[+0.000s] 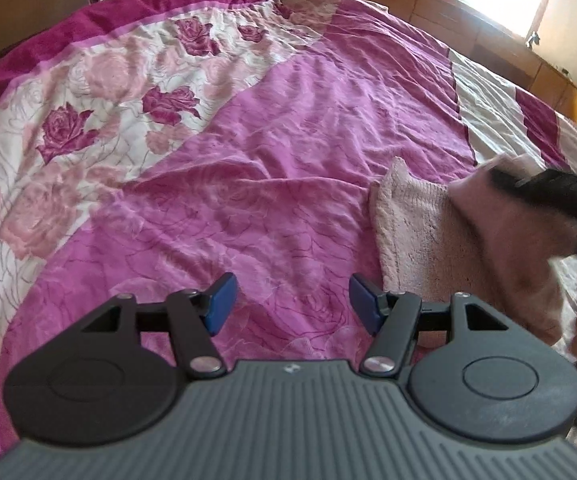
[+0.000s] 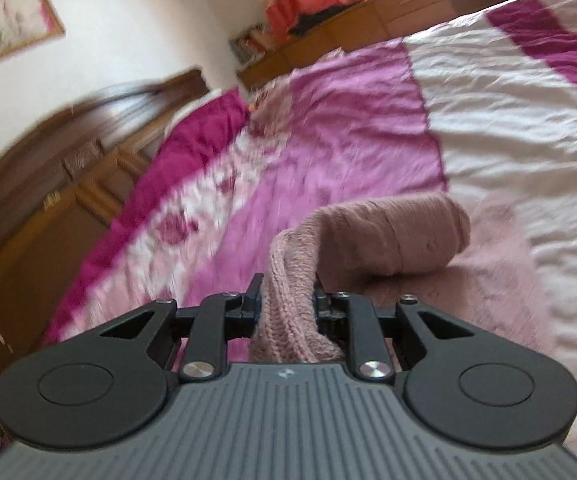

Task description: Fold small clothes

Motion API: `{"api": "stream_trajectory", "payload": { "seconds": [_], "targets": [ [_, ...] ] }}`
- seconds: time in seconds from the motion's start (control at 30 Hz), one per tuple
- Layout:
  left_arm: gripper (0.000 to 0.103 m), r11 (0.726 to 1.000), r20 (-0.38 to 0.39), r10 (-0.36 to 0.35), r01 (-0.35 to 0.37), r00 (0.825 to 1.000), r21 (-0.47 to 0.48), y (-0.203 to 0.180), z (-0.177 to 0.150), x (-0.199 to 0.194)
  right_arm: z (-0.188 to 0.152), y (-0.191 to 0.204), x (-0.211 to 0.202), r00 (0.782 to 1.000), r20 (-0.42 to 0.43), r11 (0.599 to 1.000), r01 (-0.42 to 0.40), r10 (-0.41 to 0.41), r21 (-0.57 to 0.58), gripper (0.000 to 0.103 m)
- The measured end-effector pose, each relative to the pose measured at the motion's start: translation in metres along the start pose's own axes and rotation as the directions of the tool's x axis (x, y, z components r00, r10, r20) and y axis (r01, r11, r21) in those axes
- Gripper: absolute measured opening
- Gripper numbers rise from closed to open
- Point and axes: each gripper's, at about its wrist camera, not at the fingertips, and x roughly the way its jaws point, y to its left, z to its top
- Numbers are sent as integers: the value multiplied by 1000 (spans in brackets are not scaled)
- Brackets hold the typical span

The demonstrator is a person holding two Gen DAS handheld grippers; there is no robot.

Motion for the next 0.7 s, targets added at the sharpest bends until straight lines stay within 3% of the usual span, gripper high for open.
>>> {"api": "stream_trajectory", "payload": {
  "seconds": [0.13,0.3,0.5,0.7],
  "targets": [
    [64,1000,-2,-2,2,1000,-4,4,-2,3,-29,12,39,994,-97,997,49,-55,-63,25],
    [64,1000,6,-16,16,1000,0,4,-3,6,-47,23,42,991,-134,992,-8,-9,-127,49],
    [64,998,29,-62,62,998,-10,-4,5,10,-48,23,-2,988,-120,986,-115,100,-123,57],
    [64,992,67,-126,124,990,39,-31,17,15,-46,3,-54,998,-30,990,-54,51,-127,62]
  ]
}}
